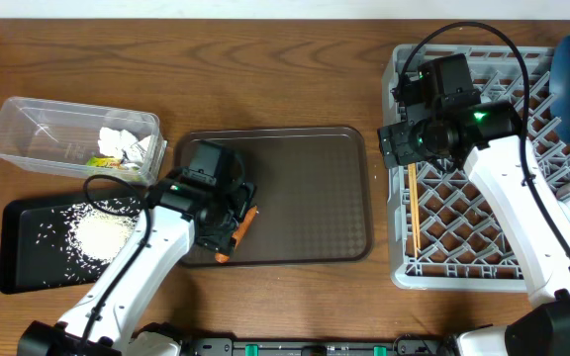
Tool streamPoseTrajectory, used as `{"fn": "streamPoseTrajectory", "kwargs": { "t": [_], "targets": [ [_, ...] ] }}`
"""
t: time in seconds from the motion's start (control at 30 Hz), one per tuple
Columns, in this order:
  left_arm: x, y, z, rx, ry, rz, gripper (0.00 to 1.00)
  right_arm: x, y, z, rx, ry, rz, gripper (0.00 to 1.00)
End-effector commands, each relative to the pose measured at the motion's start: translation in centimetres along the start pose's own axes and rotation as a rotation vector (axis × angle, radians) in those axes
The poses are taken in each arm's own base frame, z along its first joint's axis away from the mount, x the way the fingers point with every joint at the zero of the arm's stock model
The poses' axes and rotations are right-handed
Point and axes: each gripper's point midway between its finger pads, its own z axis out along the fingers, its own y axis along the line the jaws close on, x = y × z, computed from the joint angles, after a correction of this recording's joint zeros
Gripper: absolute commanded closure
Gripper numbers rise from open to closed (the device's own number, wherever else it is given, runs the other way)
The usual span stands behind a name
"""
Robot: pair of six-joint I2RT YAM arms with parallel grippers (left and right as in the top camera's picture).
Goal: Sort waste into correct bins and load items into the dishwasher rack
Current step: 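Reach the left gripper to the carrot on the brown tray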
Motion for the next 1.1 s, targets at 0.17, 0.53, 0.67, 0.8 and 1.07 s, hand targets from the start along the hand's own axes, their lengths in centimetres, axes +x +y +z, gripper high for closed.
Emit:
{"fn": "streamPoseTrajectory", "kwargs": {
  "t": [0.17, 0.53, 0.67, 0.8, 1.07],
  "targets": [
    [-1.5, 1.8, 1.8, -0.079, -0.099, -0.145, 0.11, 0.1, 0.1, 0.1, 0.002, 0.007, -0.02, 0.15],
    [-0.7, 3.5, 4.4, -0.205, -0.061, -0.173, 0.12, 0.3, 0.1, 0.1, 0.002, 0.013, -0.02, 0.15],
    [-1.0, 3.8, 4.8, -0.222, -0.082, -0.21, 0.11, 0.3, 0.1, 0.1, 0.002, 0.014, -0.02, 0.15],
    [-3.1, 3.9, 4.7, -0.216, -0.195, -0.214, 0.11, 0.4, 0.1, 0.1, 0.002, 0.018, -0.02, 0.15],
    [-3.2, 4.6, 5.4, -0.254, -0.199, -0.215, 0.11, 0.4, 0.1, 0.1, 0.002, 0.018, -0.02, 0.15]
  ]
}}
